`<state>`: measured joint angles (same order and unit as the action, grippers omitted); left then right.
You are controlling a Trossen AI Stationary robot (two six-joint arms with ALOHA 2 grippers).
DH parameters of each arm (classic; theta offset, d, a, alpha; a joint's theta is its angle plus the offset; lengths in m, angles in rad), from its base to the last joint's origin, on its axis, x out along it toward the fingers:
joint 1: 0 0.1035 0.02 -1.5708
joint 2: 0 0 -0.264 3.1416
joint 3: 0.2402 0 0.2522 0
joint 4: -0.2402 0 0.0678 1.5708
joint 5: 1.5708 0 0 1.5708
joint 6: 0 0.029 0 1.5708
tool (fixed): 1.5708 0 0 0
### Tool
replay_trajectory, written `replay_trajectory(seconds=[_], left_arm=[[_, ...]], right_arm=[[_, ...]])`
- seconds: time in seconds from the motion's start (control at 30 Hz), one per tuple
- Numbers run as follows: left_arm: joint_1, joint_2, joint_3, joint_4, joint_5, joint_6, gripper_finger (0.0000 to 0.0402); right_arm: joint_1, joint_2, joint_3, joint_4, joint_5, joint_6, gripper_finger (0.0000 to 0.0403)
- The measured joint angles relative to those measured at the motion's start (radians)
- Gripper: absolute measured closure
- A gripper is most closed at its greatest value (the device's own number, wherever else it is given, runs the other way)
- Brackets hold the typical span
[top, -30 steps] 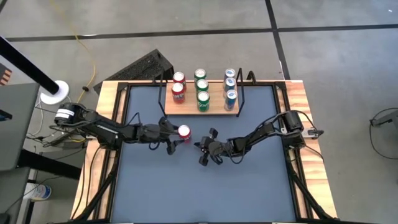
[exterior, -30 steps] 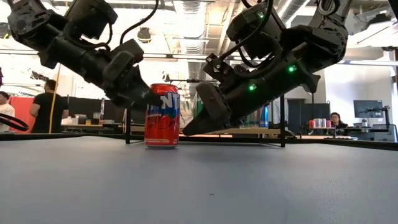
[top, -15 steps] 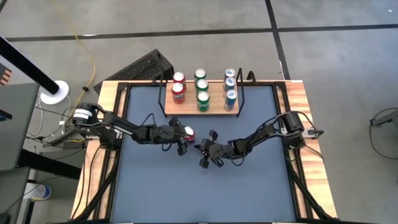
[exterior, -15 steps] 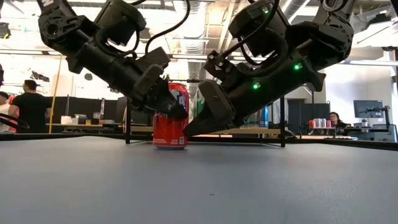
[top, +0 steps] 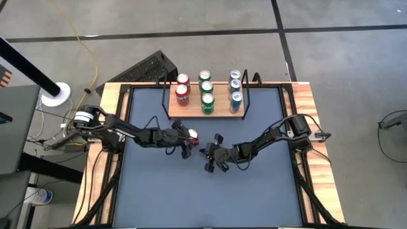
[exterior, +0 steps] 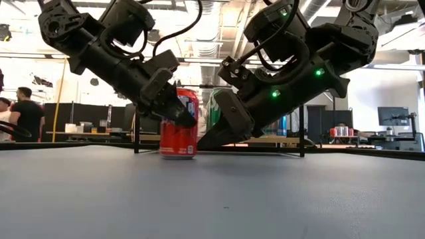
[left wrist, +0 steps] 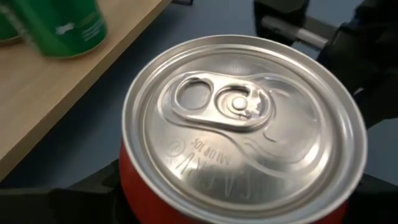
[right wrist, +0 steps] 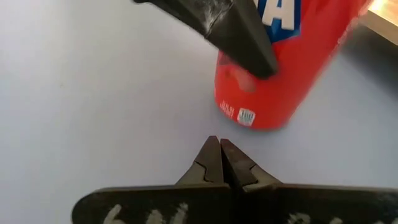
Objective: Place canned beverage on shelf
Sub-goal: Put the red soda can on the shelf aligned with the other red soda cans
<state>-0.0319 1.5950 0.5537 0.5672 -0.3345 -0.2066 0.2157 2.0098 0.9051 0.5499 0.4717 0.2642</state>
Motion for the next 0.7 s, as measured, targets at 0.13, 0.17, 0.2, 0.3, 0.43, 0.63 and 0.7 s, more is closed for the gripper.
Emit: replay_trajectory(seconds=[0.13,0.17,0.2,0.3,0.43,0.63,0.7], left_arm=[[0.000,-0.075,0.013,-0.105,-0.024,0.032,0.0123],[0.000,-0.104,0.026,-0.136,-0.046,0.050,0.0123],[0.003,-0.135,0.043,-0.170,-0.073,0.071,0.0123],[0.025,-0.215,0.090,-0.281,-0.138,0.134,0.0123],[0.088,-0.280,0.116,-0.338,-0.140,0.183,0.0123],[0.255,-0.301,0.113,-0.320,-0.030,0.166,0.0123],[0.282,-0.291,0.114,-0.299,-0.003,0.154,0.0123]], right_arm=[[0.000,0.000,0.000,-0.007,0.000,-0.001,0.0403],[-0.001,0.000,0.000,-0.008,0.000,-0.001,0.0403],[-0.002,0.000,0.000,-0.009,0.000,-0.001,0.0403],[-0.008,0.000,0.000,-0.006,0.000,-0.002,0.0403],[-0.012,0.000,0.000,0.007,0.000,-0.002,0.0403],[-0.011,0.000,0.000,0.019,0.000,-0.002,0.0403],[-0.007,0.000,0.000,0.019,0.000,-0.002,0.0403]])
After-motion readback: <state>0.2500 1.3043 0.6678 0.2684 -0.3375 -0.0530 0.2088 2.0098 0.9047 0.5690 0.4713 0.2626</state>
